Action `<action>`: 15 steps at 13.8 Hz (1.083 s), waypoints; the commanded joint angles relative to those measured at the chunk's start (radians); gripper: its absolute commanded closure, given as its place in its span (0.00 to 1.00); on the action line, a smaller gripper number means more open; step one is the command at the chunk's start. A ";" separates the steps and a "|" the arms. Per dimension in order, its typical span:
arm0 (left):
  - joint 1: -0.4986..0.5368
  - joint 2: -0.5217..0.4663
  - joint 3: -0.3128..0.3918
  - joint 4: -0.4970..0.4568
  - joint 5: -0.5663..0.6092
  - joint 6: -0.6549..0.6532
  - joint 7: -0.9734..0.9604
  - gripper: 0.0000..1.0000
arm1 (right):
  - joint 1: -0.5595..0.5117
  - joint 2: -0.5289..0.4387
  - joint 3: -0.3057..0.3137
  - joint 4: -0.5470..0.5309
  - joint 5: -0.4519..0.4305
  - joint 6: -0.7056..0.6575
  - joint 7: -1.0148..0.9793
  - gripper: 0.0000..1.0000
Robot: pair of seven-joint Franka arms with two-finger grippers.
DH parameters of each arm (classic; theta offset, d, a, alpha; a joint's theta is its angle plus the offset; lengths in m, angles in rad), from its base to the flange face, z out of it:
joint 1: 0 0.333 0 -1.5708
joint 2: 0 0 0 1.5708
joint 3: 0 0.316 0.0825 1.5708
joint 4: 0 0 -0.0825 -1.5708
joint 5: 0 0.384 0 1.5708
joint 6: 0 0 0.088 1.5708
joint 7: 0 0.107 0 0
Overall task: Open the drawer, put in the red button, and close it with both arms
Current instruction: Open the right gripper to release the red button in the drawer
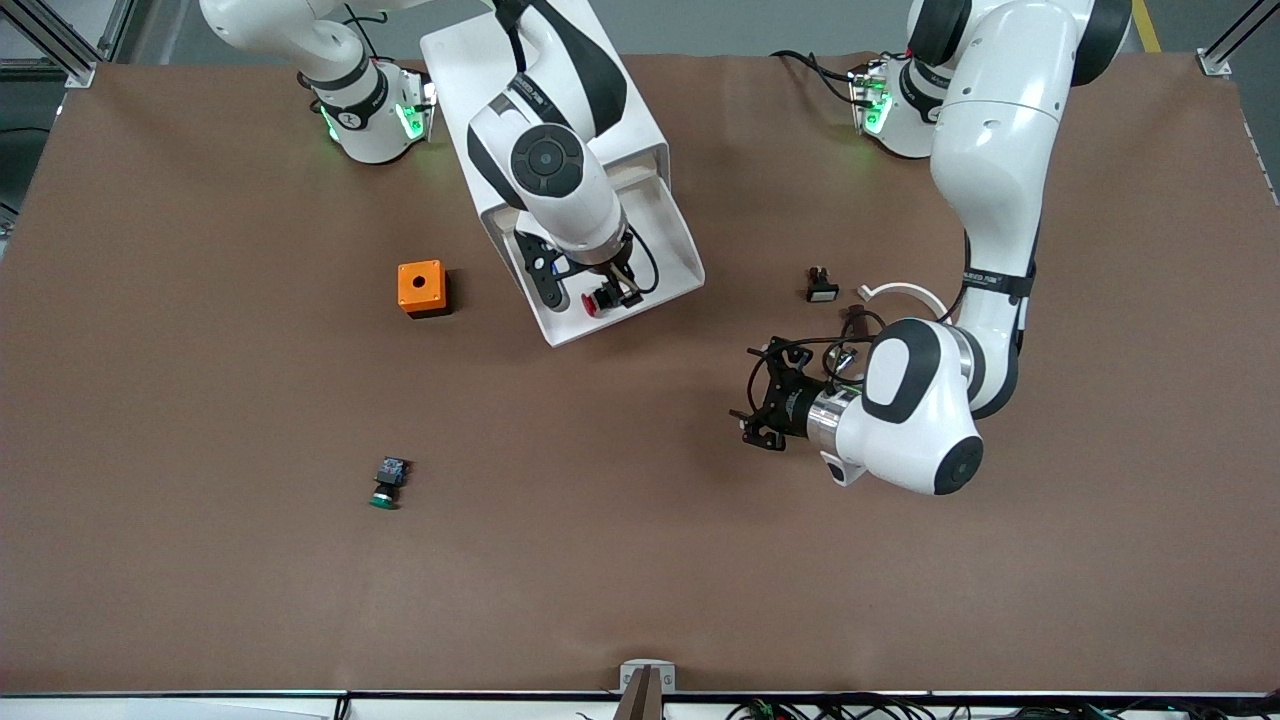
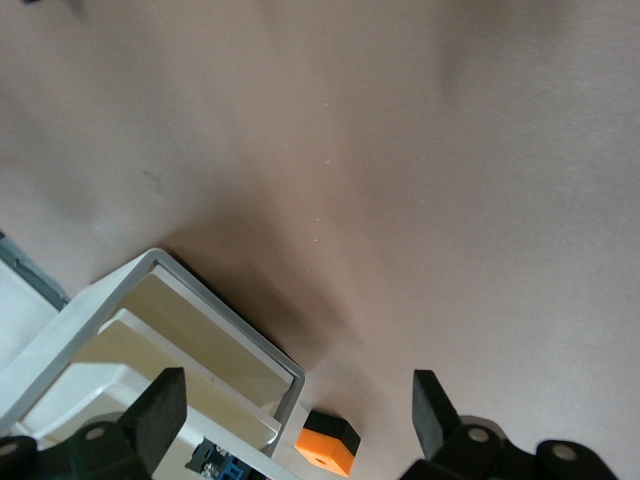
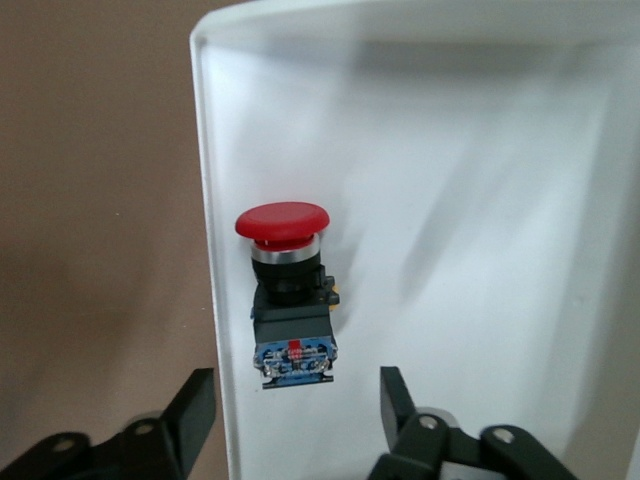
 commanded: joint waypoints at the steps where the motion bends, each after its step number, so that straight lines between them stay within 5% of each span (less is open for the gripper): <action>1: -0.023 -0.020 0.011 -0.005 0.058 0.009 0.201 0.01 | -0.066 -0.010 -0.002 0.048 0.000 -0.019 -0.011 0.00; 4: -0.045 -0.023 0.008 -0.006 0.083 0.072 0.396 0.00 | -0.182 -0.020 -0.003 0.123 -0.020 -0.140 -0.219 0.00; 6: -0.111 -0.024 0.012 -0.006 0.164 0.126 0.475 0.00 | -0.241 -0.033 -0.002 0.160 -0.122 -0.194 -0.365 0.00; 12: -0.293 -0.084 0.014 -0.046 0.237 0.282 0.444 0.00 | -0.474 -0.096 0.000 0.171 -0.128 -0.296 -0.881 0.00; 15: -0.377 -0.092 0.011 -0.055 0.374 0.285 0.351 0.00 | -0.593 -0.128 0.000 0.171 -0.121 -0.321 -1.145 0.00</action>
